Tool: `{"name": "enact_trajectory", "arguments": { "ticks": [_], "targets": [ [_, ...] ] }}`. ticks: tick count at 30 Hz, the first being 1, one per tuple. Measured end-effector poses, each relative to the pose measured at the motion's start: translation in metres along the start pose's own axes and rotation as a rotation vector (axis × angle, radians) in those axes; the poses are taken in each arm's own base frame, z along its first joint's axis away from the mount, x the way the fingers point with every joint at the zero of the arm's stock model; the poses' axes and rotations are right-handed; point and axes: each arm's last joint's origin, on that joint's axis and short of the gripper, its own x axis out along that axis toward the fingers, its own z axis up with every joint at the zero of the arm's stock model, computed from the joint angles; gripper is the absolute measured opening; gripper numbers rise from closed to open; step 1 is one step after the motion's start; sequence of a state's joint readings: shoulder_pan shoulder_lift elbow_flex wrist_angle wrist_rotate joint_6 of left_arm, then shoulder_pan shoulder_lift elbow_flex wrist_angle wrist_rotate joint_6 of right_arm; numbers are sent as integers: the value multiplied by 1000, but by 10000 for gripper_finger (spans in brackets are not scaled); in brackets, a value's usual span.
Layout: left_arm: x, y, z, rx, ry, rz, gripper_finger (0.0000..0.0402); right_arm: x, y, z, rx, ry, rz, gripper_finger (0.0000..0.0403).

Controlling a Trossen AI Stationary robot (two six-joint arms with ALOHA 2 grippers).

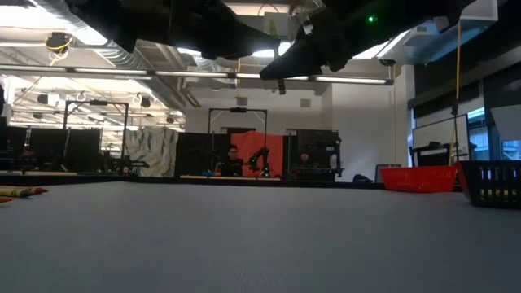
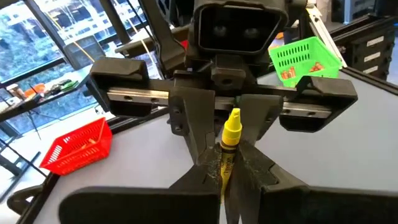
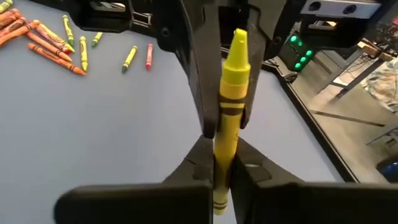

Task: Sort crayons
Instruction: Put the yellow green crayon into the black basket

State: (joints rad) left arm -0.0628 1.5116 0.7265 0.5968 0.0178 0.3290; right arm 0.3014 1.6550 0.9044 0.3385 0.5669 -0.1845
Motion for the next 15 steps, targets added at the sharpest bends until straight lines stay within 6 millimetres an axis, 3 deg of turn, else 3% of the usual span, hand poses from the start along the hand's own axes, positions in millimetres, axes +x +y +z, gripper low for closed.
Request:
{"name": "enact_trajectory", "arguments": {
  "ticks": [6, 10, 15],
  "targets": [
    [0, -3, 0, -21, 12, -9, 61, -6, -3, 1, -12, 44, 1, 38],
    [-10, -5, 5, -40, 80, 19, 101, -28, -10, 13, 33, 153, 4, 22],
    [-27, -6, 7, -34, 220, 108, 115, -65, -24, 22, 116, 376, 3, 15]
  ]
}}
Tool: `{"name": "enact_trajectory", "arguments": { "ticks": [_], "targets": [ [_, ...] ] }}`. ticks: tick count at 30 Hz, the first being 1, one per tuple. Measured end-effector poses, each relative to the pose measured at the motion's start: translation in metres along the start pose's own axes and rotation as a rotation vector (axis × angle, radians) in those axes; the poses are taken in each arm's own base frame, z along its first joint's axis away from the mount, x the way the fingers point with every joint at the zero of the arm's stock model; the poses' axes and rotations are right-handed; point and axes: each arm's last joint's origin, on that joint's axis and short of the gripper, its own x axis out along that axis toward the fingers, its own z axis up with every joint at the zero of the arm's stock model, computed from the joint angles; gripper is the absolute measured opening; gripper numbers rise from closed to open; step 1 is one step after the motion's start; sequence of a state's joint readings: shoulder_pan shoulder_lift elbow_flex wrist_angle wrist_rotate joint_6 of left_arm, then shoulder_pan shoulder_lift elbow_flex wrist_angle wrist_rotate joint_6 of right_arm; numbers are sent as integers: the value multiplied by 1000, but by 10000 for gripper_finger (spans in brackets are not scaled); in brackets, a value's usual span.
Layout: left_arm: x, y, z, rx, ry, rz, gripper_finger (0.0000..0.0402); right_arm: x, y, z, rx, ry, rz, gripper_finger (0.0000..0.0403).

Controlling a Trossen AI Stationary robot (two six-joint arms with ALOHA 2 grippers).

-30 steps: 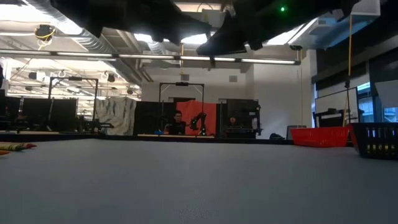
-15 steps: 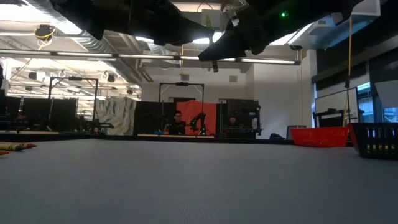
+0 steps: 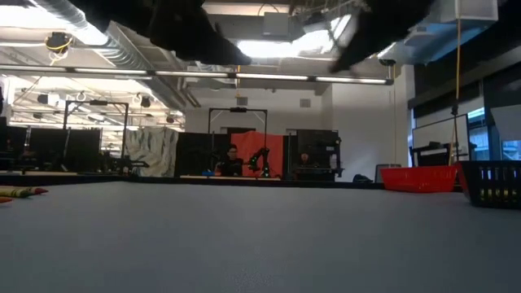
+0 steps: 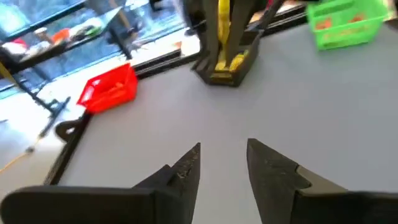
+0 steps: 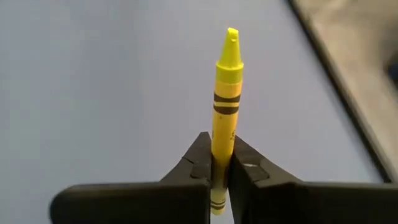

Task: Sort crayons
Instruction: Put the yellow green crayon into the black basket, then put the red crayon into the green basket

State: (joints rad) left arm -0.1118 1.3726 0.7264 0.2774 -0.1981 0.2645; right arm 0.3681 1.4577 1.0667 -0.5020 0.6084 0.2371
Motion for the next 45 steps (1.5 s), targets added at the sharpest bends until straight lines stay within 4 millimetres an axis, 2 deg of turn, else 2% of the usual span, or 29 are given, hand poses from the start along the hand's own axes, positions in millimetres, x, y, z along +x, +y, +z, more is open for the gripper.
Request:
{"name": "enact_trajectory", "arguments": {
  "ticks": [5, 10, 17, 21, 24, 30, 35, 41, 45],
  "targets": [
    [-5, 1, 1, 4, 29, 42, 116, -26, -17, -21, 156, 309, -53, 42],
    [-5, -3, 1, -9, 25, 23, 116, -37, -26, -46, 296, 631, -123, 36],
    [-6, -7, 3, -4, 18, 9, 116, -28, -21, -88, 430, 923, -121, 22],
    [-6, -7, 3, -4, 18, 10, 116, -22, -22, -114, 451, 1021, -173, 29],
    [-6, -7, 3, -3, 18, 10, 116, -19, -19, -124, 473, 1052, -152, 31],
    [-6, -7, 3, -4, 17, 11, 116, -12, -17, -132, 490, 1034, -125, 37],
    [-6, -7, 3, -4, 17, 11, 116, -13, -16, -129, 483, 1022, -119, 90],
    [-8, -7, 3, -22, 38, 4, 116, -25, -19, -104, 475, 1020, -105, 150],
    [-22, -3, 18, -62, 214, -39, 116, -30, -21, -78, 424, 846, -127, 164]
  ]
}}
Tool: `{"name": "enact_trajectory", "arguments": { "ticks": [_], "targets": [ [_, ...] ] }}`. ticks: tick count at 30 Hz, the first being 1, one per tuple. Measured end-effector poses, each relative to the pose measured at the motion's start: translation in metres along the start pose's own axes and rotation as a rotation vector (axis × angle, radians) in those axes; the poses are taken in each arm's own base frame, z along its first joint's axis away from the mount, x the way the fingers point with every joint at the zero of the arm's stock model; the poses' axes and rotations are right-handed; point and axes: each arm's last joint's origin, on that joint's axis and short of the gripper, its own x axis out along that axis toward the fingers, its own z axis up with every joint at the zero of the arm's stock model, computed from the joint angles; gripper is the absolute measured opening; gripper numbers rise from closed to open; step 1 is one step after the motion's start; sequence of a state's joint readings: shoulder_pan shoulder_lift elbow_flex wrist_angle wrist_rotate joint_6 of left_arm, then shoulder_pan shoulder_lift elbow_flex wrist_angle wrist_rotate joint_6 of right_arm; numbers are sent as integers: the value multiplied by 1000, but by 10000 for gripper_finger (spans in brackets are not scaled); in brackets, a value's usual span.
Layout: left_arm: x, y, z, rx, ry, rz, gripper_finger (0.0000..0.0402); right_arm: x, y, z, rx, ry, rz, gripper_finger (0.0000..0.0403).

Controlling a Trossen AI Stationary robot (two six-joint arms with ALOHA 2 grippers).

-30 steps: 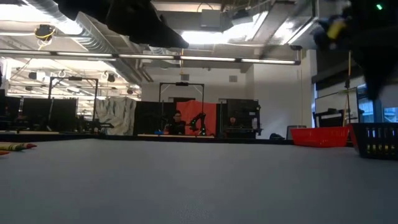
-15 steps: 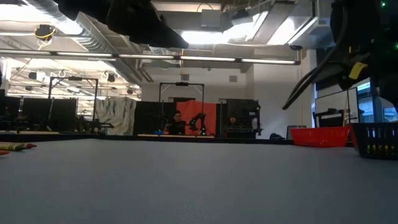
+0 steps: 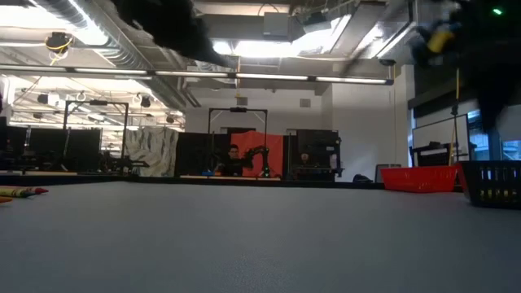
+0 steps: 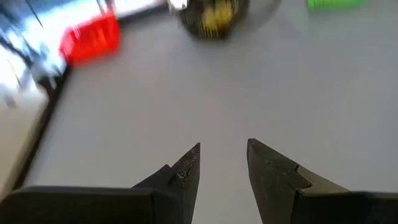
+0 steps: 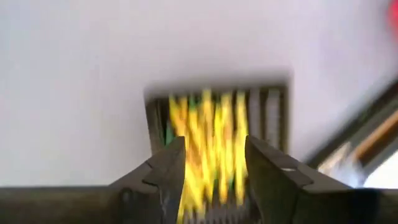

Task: Sort crayons
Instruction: Put the red crayon into the green basket

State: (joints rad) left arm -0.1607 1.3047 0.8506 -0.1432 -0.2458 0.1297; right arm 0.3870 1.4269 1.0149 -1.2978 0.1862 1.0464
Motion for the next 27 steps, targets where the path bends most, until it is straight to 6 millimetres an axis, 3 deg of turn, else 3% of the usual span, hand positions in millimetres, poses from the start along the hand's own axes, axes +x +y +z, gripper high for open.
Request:
{"name": "enact_trajectory", "arguments": {
  "ticks": [6, 12, 22, 27],
  "targets": [
    [-33, 10, 4, -99, 408, -14, 116, -15, 16, 24, -139, -444, -1, 167],
    [-51, 18, -29, -238, 792, 8, 116, -20, 37, 42, -206, -705, 7, 167],
    [-39, 9, -102, -294, 1087, -90, 116, -12, 59, 55, -340, -770, 17, 167],
    [-32, 7, -120, -380, 1118, -133, 116, -11, 59, 55, -347, -761, 16, 167]
  ]
}}
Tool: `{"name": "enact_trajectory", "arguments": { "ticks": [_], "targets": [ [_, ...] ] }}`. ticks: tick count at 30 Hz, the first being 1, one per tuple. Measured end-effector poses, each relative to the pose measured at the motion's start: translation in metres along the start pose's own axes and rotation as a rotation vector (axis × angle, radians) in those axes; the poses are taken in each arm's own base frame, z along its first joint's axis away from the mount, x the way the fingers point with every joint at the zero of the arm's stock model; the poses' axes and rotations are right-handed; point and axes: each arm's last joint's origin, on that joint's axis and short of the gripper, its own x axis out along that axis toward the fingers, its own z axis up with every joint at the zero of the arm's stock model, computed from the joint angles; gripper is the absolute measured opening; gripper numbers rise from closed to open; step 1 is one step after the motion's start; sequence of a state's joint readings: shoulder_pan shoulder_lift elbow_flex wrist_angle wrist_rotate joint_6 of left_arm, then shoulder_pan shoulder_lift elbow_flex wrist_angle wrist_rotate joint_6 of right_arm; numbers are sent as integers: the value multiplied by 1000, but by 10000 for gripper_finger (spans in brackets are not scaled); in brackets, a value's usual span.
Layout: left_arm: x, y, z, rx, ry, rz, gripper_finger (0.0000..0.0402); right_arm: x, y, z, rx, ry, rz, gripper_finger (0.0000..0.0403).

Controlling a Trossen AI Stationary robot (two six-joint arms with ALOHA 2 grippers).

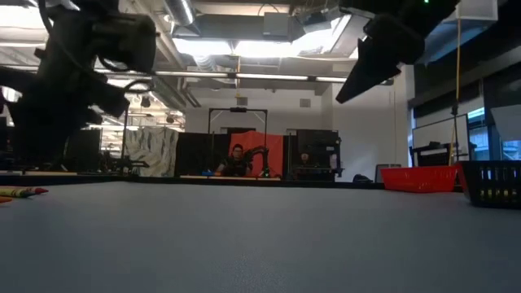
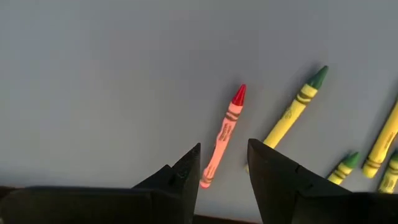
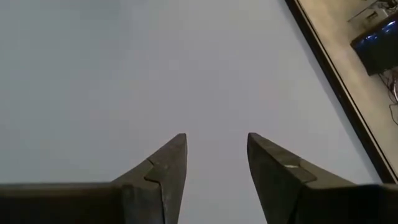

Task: Sort crayons
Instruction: Put the red crayon into the green basket

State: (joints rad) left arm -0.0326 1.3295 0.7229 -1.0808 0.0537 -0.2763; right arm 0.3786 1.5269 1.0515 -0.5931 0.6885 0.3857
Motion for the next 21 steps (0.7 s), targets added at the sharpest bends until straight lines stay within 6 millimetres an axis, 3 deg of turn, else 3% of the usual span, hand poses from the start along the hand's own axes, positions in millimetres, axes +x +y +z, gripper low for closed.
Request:
{"name": "enact_trajectory", "arguments": {
  "ticks": [13, 21],
  "targets": [
    [26, 0, 10, 18, -4, -48, 116, 0, 0, 0, -1, 2, 0, 167],
    [48, -2, 19, 22, 132, -21, 115, 3, 2, -1, -9, 11, -4, 167]
  ]
}}
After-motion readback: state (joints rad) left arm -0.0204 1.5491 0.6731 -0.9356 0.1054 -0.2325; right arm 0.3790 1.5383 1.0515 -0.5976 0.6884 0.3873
